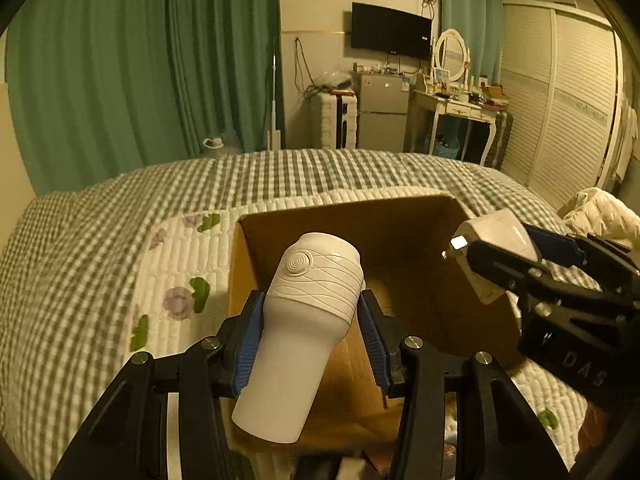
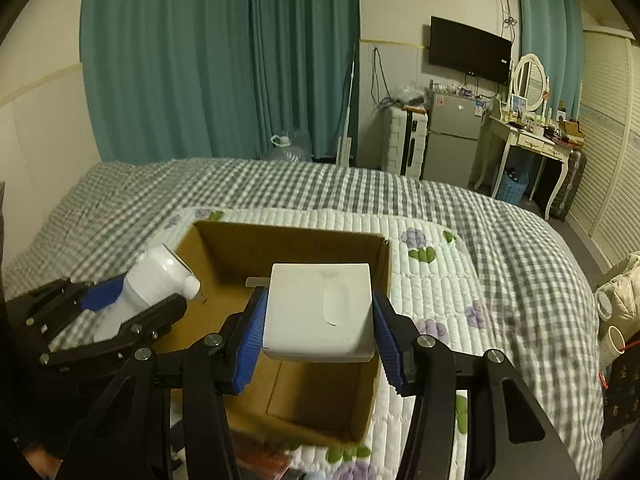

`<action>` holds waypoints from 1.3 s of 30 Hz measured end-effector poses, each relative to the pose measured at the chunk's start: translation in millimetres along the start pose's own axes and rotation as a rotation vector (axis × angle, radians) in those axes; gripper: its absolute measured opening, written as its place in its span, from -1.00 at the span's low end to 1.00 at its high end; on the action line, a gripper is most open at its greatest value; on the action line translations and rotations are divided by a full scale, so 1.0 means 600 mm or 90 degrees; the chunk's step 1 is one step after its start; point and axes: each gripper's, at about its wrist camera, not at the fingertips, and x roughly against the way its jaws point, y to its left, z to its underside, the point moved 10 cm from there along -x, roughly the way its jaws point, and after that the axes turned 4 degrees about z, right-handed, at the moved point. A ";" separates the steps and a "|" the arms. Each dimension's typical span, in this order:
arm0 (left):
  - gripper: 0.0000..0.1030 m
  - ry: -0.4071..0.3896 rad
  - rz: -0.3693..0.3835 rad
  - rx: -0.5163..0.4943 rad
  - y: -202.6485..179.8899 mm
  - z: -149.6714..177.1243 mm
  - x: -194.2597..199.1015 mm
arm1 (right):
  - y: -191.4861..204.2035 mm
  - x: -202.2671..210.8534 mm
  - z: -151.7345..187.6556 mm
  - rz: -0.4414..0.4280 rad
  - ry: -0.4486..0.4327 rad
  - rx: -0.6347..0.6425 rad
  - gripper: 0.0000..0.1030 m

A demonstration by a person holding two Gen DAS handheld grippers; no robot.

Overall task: Organize rigid objects
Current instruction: 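Lower the white bottle into the box with the left tool while the right tool drops the white box in, then grasp the red-capped white bottle upright with the left tool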

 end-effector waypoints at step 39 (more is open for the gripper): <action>0.94 -0.056 -0.005 -0.010 -0.005 0.058 0.269 | 0.001 0.248 0.023 0.056 -0.029 -0.014 1.00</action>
